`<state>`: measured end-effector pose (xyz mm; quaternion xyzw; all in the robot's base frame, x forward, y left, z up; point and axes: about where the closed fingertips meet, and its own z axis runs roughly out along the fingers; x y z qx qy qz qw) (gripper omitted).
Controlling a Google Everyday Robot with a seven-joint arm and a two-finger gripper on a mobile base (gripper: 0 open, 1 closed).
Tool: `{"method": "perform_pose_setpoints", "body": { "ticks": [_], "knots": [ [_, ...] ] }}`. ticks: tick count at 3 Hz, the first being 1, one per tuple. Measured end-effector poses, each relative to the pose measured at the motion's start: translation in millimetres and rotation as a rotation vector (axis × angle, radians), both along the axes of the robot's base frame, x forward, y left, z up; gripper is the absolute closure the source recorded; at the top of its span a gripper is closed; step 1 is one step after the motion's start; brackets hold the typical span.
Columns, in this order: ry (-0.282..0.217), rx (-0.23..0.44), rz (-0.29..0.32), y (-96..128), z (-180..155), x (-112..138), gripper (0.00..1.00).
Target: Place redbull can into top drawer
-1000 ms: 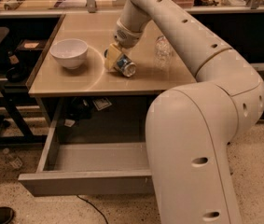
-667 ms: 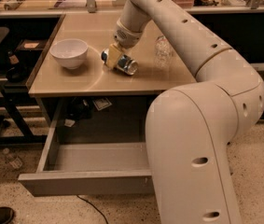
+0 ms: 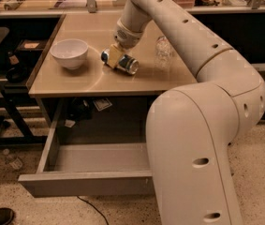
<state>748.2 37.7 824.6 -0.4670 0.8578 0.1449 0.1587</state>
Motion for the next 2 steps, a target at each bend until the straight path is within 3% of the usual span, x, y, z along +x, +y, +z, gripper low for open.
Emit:
{"method": "perform_pose_setpoints", "body": {
  "ticks": [2],
  "knots": [
    [0.003,0.005,0.014,3.8,1.5,-6.2,1.00]
  ]
}}
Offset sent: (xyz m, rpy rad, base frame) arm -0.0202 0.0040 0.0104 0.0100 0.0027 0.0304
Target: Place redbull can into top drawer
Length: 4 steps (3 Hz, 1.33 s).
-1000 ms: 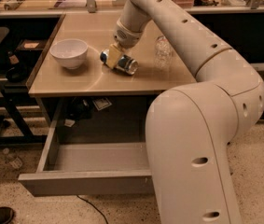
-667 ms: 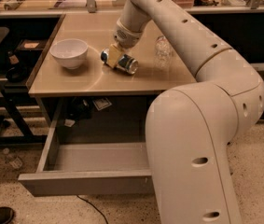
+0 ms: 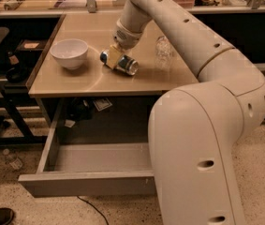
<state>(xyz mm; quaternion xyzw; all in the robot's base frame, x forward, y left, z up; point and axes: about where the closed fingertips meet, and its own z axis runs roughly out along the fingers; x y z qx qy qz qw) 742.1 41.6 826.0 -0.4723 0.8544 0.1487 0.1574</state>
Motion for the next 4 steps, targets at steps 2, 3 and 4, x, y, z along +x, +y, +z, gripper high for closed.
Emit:
{"method": "perform_pose_setpoints", "body": {
  "ticks": [2,3,4],
  "knots": [
    [0.003,0.034,0.001,-6.3,11.8,-29.1,1.00],
    [0.000,0.044,-0.012,-14.8,16.5,-46.8,1.00],
    [-0.013,0.053,-0.008,-21.4,20.5,-64.5,1.00]
  ]
}}
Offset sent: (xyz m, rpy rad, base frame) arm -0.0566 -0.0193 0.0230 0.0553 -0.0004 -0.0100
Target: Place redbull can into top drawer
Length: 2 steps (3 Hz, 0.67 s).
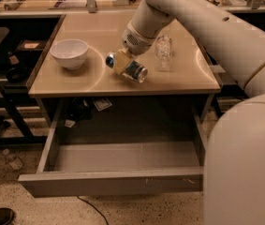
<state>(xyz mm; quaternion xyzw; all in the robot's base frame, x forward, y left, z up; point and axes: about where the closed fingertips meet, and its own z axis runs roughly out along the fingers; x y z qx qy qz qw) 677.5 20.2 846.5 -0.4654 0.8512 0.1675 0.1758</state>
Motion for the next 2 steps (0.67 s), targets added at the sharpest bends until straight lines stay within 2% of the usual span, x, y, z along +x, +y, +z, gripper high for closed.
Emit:
{"method": "perform_pose_setpoints", "body": {
  "ticks": [2],
  "knots": [
    [-0.014,0.007,-0.019,-13.2,13.6,-40.3,1.00]
  ]
}}
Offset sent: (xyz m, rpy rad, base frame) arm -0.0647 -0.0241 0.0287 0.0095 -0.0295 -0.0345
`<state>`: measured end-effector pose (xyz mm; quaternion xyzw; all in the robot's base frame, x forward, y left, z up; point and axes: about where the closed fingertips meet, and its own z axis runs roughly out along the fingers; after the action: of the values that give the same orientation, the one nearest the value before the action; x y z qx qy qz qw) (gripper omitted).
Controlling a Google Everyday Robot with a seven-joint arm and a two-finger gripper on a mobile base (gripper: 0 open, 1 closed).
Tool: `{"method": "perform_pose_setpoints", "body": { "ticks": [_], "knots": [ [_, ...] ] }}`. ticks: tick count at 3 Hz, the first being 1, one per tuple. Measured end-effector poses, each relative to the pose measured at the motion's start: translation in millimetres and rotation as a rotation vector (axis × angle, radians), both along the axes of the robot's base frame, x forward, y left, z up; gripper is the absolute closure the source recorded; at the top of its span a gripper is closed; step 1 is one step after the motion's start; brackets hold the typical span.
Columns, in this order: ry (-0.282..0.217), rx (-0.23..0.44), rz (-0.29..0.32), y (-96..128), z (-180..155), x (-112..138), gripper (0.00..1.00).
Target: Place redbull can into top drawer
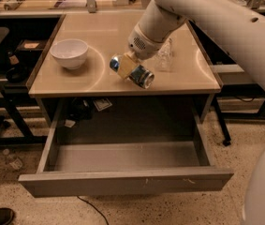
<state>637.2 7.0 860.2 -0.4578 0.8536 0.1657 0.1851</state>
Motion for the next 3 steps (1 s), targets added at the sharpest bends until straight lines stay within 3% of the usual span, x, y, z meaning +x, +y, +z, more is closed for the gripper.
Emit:
{"method": "perform_pose_setpoints", "body": {
  "ticks": [1,2,3],
  "knots": [
    [0.010,-0.008,-0.009,-4.4,2.0,-19.0,1.00],
    [0.051,-0.011,-0.006,-7.3,-11.8,-40.3,1.00],
    [0.050,-0.012,-0.007,-7.9,-11.7,-40.4,1.00]
  ]
}}
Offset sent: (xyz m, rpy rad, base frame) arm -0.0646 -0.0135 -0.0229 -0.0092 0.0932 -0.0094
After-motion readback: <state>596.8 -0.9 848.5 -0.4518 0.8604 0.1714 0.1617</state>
